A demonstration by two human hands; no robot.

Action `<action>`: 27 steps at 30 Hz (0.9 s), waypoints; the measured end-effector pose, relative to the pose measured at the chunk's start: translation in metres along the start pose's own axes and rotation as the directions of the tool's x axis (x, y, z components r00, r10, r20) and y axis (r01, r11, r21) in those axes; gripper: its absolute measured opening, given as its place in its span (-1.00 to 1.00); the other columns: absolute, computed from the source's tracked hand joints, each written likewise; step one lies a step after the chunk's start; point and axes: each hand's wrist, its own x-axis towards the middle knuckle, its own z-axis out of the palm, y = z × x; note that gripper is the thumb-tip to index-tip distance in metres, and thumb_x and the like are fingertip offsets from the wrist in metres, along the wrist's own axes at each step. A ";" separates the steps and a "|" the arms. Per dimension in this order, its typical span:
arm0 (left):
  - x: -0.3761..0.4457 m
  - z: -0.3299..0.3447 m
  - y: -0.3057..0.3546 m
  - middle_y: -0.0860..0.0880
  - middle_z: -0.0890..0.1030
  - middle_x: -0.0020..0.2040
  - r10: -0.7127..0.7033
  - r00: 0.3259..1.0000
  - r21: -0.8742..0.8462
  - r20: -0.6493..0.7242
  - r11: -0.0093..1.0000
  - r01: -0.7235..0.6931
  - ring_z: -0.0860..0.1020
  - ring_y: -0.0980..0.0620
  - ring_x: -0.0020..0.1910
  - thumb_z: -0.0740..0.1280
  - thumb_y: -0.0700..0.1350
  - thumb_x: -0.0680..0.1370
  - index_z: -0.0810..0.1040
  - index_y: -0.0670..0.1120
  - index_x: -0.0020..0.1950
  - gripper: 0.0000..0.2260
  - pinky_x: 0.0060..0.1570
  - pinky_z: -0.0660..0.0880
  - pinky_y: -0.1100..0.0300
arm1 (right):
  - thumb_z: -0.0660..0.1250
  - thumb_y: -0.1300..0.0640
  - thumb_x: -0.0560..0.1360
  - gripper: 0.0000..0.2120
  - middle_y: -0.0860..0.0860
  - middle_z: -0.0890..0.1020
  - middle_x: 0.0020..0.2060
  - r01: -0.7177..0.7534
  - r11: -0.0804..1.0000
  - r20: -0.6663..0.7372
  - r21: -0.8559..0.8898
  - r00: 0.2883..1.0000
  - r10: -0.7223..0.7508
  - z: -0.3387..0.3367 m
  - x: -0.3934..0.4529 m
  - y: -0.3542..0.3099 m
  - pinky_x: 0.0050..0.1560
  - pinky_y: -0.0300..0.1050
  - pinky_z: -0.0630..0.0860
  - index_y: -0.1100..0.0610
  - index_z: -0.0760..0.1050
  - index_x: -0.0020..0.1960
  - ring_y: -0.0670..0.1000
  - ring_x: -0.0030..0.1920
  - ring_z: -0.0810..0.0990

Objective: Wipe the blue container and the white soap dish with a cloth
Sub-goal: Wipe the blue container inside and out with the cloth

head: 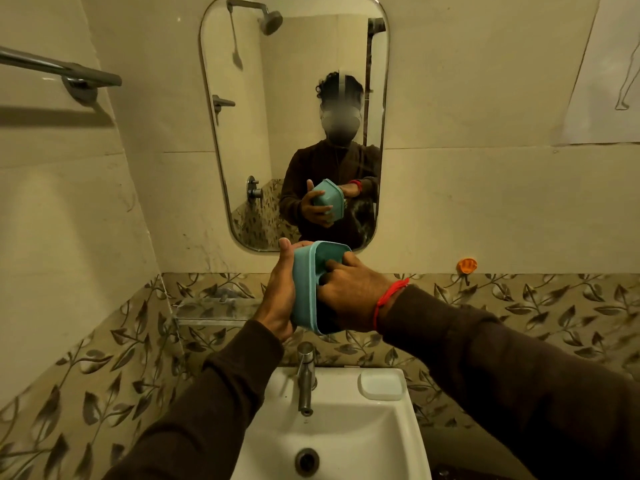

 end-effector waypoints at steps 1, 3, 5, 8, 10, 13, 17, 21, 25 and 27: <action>0.001 -0.002 0.000 -0.14 0.72 0.15 0.019 1.000 0.016 0.004 1.000 -0.019 0.70 -0.17 0.12 0.13 0.54 0.38 0.66 0.18 0.17 -0.37 -0.06 0.65 -0.06 | 0.33 -0.13 0.51 -0.55 0.00 0.60 0.20 -0.017 0.998 0.028 0.055 0.999 0.015 0.002 0.000 -0.002 0.33 0.11 0.25 0.01 0.44 0.34 0.11 0.27 0.47; 0.001 -0.006 0.000 -0.17 0.69 0.20 0.027 1.000 -0.001 -0.015 1.000 -0.028 0.67 -0.19 0.17 0.09 0.50 0.44 0.63 0.12 0.23 -0.36 0.00 0.63 -0.06 | 0.33 -0.04 0.50 -0.55 0.02 0.57 0.24 -0.085 0.970 0.068 0.229 0.995 0.071 0.002 0.001 -0.003 0.37 0.08 0.19 0.03 0.40 0.36 0.12 0.31 0.46; 0.001 -0.009 -0.001 -0.23 0.66 0.24 0.018 1.000 -0.090 -0.025 0.996 -0.020 0.66 -0.20 0.19 0.06 0.48 0.47 0.56 -0.03 0.36 -0.25 0.02 0.64 -0.06 | 0.31 0.16 0.46 -0.59 0.07 0.60 0.18 -0.189 0.839 0.097 0.510 0.982 0.162 -0.001 0.001 -0.006 0.27 0.05 0.25 0.04 0.41 0.30 0.16 0.23 0.50; -0.002 -0.010 0.003 -0.30 0.60 0.32 0.049 0.998 -0.189 -0.045 0.980 -0.056 0.63 -0.22 0.23 0.03 0.45 0.51 0.45 -0.16 0.46 -0.18 0.15 0.62 -0.12 | 0.26 0.27 0.42 -0.59 0.07 0.63 0.09 -0.265 0.661 0.117 0.702 0.958 0.260 -0.008 0.006 -0.013 0.16 0.06 0.29 0.01 0.46 0.24 0.16 0.12 0.51; -0.004 -0.009 0.005 -0.33 0.54 0.36 0.075 0.995 -0.187 -0.062 0.979 -0.085 0.55 -0.27 0.32 0.01 0.43 0.52 0.43 -0.19 0.47 -0.18 0.33 0.49 -0.23 | 0.27 0.25 0.42 -0.61 0.06 0.64 0.07 -0.313 0.568 0.133 0.761 0.933 0.335 -0.009 0.009 -0.017 0.18 0.08 0.29 -0.02 0.50 0.20 0.16 0.13 0.52; -0.002 -0.011 0.008 -0.27 0.61 0.28 0.137 0.988 -0.184 -0.071 0.972 -0.148 0.60 -0.23 0.23 -0.04 0.37 0.58 0.52 -0.14 0.36 -0.29 0.22 0.57 -0.14 | 0.32 0.26 0.43 -0.69 0.06 0.67 -0.02 -0.328 0.244 0.178 0.913 0.856 0.485 -0.008 0.009 -0.026 0.07 0.22 0.55 -0.05 0.55 0.10 0.16 -0.01 0.65; -0.007 -0.010 0.007 -0.26 0.60 0.33 0.081 0.996 -0.232 -0.028 0.969 -0.086 0.61 -0.25 0.26 -0.06 0.44 0.55 0.46 -0.11 0.47 -0.21 0.05 0.64 -0.12 | 0.39 0.21 0.47 -0.76 0.01 0.66 -0.01 -0.183 -0.099 0.200 0.978 0.693 0.693 -0.013 0.019 -0.027 0.07 0.15 0.61 -0.02 0.56 0.10 0.04 0.02 0.64; -0.011 -0.001 0.000 -0.17 0.64 0.31 0.069 0.997 -0.336 -0.017 0.939 -0.071 0.62 -0.21 0.27 0.05 0.53 0.47 0.58 0.03 0.37 -0.24 0.10 0.62 -0.17 | 0.37 0.11 0.48 -0.78 0.04 0.68 -0.07 -0.240 0.640 -0.376 0.730 0.642 0.669 -0.019 0.023 -0.016 0.10 0.08 0.48 0.04 0.54 0.12 0.11 -0.02 0.61; -0.010 0.002 0.004 -0.16 0.66 0.27 0.088 0.995 -0.340 -0.038 0.936 -0.095 0.64 -0.19 0.24 0.10 0.55 0.43 0.57 0.06 0.38 -0.23 0.09 0.61 -0.22 | 0.29 0.02 0.52 -0.73 0.10 0.68 -0.07 -0.259 0.966 -0.559 -0.008 0.802 0.211 -0.016 0.019 -0.002 0.11 0.08 0.42 0.11 0.54 0.15 0.13 -0.04 0.62; -0.010 0.000 0.001 -0.18 0.66 0.26 0.079 0.996 -0.315 -0.044 0.945 -0.089 0.64 -0.19 0.23 0.06 0.53 0.47 0.56 0.03 0.39 -0.24 0.13 0.61 -0.23 | 0.40 0.02 0.47 -0.69 0.10 0.67 -0.06 -0.223 0.972 -0.471 -0.076 0.867 0.162 -0.017 0.017 0.002 0.14 0.10 0.41 0.10 0.54 0.17 0.14 0.00 0.58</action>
